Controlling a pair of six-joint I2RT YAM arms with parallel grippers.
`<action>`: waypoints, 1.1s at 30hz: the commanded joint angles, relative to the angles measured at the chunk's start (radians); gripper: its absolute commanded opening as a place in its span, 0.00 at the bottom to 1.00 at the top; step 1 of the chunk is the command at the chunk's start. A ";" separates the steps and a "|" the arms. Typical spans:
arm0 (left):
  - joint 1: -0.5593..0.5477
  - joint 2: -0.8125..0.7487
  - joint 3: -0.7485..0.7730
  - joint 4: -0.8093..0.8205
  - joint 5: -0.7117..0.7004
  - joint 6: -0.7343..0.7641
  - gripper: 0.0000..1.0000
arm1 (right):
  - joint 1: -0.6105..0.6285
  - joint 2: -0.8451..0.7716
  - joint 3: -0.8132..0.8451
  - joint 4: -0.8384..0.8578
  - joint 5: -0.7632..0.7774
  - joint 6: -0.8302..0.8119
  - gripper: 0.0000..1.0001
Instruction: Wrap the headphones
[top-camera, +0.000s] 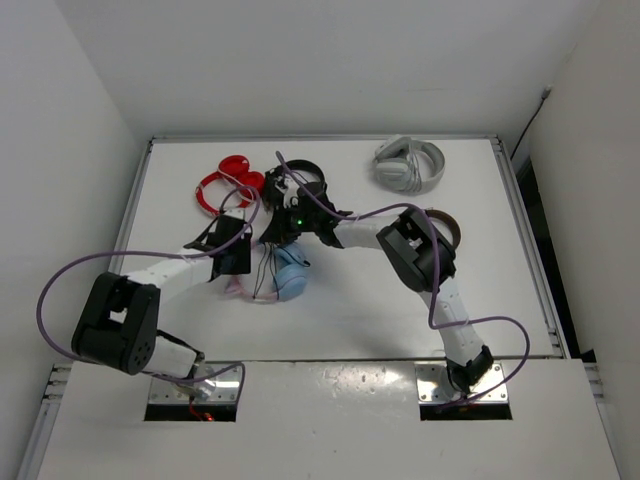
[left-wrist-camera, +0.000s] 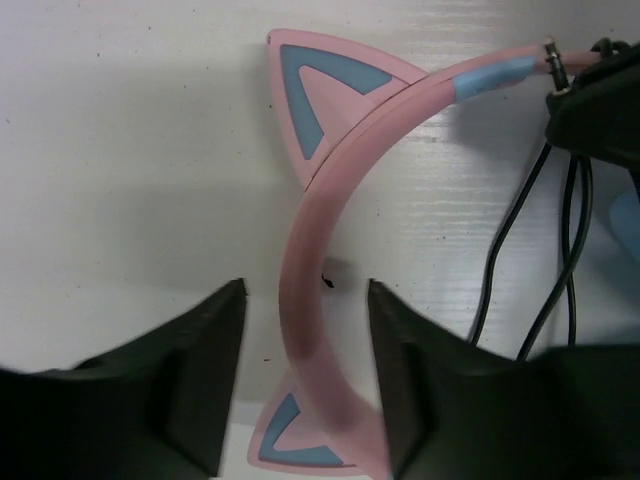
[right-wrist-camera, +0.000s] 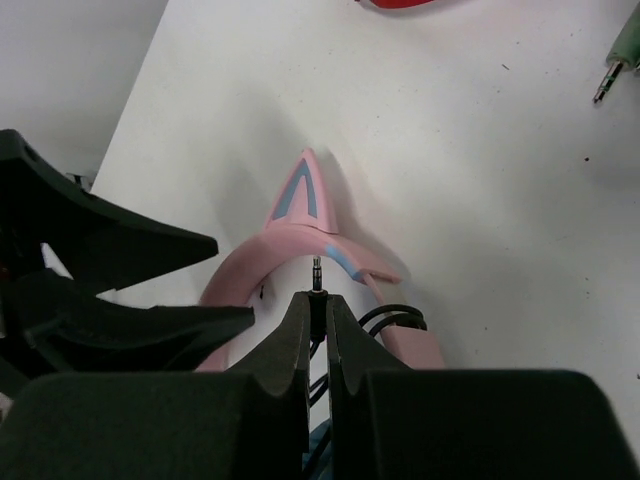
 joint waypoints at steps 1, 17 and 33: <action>0.010 -0.058 0.037 0.009 0.009 -0.001 0.61 | 0.009 -0.006 0.036 -0.009 0.052 -0.047 0.00; 0.065 -0.213 0.067 -0.010 -0.029 -0.020 0.73 | 0.104 -0.090 0.065 -0.225 0.190 -0.372 0.00; 0.097 -0.185 0.106 -0.010 0.002 -0.038 0.73 | 0.179 -0.103 0.131 -0.396 0.525 -0.596 0.28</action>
